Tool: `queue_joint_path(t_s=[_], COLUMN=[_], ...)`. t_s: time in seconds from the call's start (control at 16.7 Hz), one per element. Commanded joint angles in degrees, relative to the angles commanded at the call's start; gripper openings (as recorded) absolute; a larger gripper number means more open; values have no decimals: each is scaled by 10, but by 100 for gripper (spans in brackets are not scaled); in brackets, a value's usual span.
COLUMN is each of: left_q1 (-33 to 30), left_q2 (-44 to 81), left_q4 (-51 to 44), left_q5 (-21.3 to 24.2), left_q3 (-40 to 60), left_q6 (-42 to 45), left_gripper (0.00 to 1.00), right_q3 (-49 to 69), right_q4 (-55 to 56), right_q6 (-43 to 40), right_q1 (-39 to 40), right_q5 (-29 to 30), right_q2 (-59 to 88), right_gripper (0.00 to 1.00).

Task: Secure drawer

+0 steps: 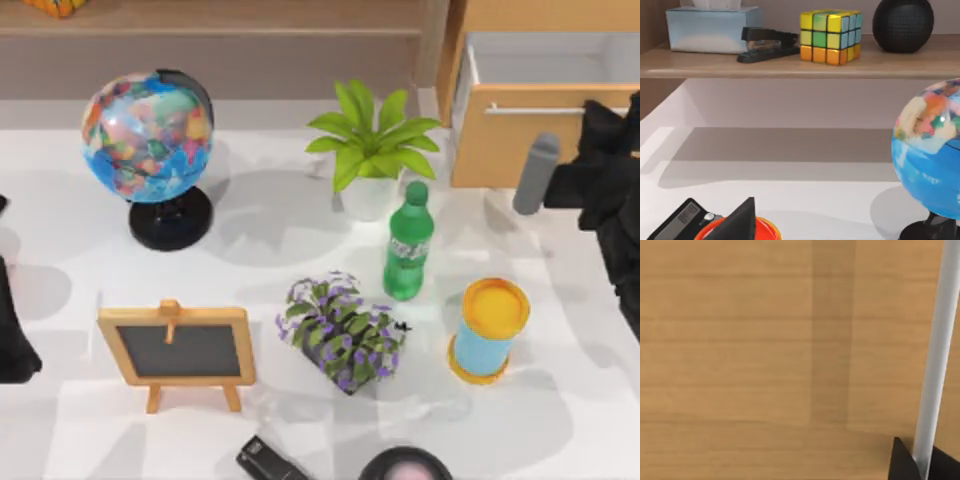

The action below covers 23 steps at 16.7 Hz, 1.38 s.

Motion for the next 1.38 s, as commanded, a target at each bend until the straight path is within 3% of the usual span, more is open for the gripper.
queue_joint_path(t_s=[1.38], left_q1=[0], left_q2=[0], left_q4=[0], left_q5=[0], left_q3=[0], left_q6=[0], left_gripper=[100], right_q3=[244], right_q4=[-145], right_q6=[1], right_q1=[-32], right_q5=[-30], right_q2=[102], right_gripper=[0])
